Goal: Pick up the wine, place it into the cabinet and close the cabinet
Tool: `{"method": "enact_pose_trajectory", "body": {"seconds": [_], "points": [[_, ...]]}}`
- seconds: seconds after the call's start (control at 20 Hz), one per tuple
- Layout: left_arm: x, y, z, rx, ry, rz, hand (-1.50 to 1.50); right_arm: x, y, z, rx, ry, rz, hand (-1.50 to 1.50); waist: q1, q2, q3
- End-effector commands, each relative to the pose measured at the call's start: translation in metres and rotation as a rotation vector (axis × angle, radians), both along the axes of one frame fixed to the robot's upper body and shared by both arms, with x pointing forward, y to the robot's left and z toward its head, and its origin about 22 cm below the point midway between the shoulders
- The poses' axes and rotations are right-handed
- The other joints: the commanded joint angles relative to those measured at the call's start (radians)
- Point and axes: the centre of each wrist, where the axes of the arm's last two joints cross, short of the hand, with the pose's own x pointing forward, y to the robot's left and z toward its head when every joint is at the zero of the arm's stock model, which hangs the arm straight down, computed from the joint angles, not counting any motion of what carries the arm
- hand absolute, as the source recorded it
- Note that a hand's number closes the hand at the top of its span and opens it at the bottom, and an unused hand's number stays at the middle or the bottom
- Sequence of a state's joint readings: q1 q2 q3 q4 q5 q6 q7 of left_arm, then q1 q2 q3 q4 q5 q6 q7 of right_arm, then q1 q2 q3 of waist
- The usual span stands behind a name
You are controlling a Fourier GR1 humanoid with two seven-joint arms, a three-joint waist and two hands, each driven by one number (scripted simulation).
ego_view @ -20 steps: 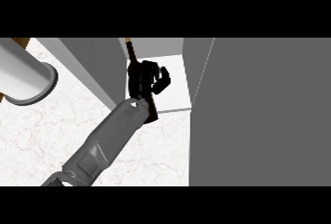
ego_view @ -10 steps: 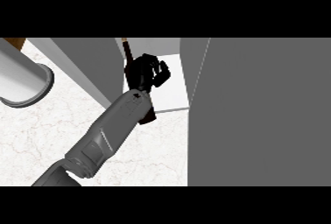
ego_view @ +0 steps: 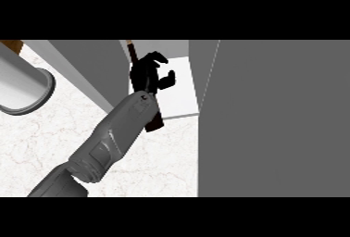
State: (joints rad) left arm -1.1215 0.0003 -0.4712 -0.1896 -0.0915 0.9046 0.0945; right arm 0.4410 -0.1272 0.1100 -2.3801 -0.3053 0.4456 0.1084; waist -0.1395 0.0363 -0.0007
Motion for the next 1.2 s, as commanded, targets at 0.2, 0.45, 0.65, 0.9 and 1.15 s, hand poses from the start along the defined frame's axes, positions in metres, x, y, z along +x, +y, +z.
{"method": "enact_pose_trajectory", "body": {"seconds": [0.2,0.45,0.65,0.9,1.15], "points": [[0.0,0.011,-0.009,0.054,0.056,0.044,-1.5,-0.009,0.002,0.009,0.058,-0.017,0.042,-1.5,-0.005,0.004,-0.001],[0.001,0.009,-0.006,0.035,0.059,0.033,-1.5,-0.012,-0.004,0.015,0.05,-0.007,0.029,-1.5,0.016,-0.002,-0.001],[-0.004,0.004,-0.008,-0.059,-0.025,-0.005,-1.5,-0.009,0.004,0.006,0.063,0.003,0.029,-1.5,0.02,0.001,-0.003],[0.001,-0.006,0.01,-0.155,-0.056,-0.075,-1.5,-0.013,0.003,0.016,0.058,0.003,0.032,-1.5,0.038,-0.01,-0.002],[-0.009,-0.002,-0.002,-0.235,-0.149,-0.061,-1.5,-0.01,0.006,0.011,0.065,0.009,0.056,-1.5,0.03,-0.008,-0.002]]}}
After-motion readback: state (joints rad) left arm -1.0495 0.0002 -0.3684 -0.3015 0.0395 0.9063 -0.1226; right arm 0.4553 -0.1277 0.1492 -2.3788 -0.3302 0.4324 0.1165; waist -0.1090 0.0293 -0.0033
